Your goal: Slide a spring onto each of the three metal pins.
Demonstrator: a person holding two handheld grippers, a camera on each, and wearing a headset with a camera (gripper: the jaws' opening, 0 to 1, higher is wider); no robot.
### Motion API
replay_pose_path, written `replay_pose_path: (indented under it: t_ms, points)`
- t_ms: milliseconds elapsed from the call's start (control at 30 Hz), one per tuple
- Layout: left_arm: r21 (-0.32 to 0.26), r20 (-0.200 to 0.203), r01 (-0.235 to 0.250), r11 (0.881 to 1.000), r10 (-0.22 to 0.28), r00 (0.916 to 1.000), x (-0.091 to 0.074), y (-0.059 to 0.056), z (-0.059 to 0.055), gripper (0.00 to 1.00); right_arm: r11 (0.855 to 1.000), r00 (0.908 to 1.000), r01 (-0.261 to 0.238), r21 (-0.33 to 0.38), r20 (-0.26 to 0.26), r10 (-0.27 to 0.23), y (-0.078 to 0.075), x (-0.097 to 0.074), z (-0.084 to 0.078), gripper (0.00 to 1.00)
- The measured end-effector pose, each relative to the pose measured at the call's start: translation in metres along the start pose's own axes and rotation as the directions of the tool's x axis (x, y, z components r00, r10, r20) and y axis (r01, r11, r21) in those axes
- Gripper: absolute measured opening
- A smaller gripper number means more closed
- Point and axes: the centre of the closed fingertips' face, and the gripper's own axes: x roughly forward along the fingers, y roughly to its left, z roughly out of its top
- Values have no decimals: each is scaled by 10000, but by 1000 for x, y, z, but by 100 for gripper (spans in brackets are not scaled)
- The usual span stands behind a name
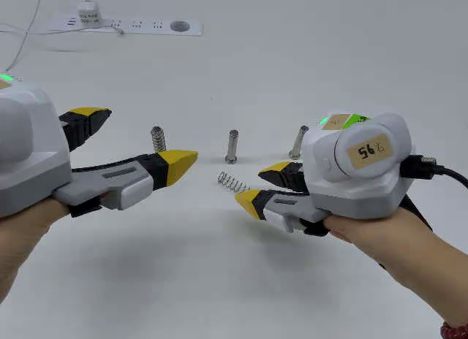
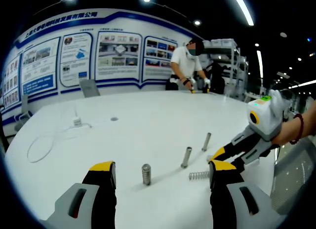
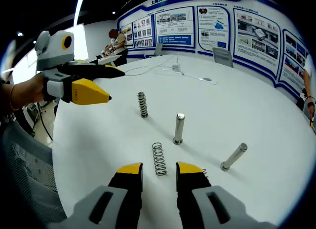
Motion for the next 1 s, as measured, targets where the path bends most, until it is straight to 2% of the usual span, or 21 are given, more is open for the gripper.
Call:
replay_pose_path:
  t_ms: [167,433,600,1000]
  points:
    - [244,-106,19,9997,-16,9999,-3,-4,-2,86,9999,9997,-82,-128,-238,79,0,6,-5,23]
    - [183,-108,232,9996,-230,9997,-8,-14,-6,95,9995,9988,-104,-297,-480,89,2,12,-12,19]
    - [415,-208,280,9987,-272,9994,-11,-19,-9,98,9992,9987,-96,-382,-499,77,2,14,-12,17]
    - [404,-341,451,9982,-437,9985,-13,-24,-13,100,9993,9988,5,-369,-497,-23,0,15,-13,12]
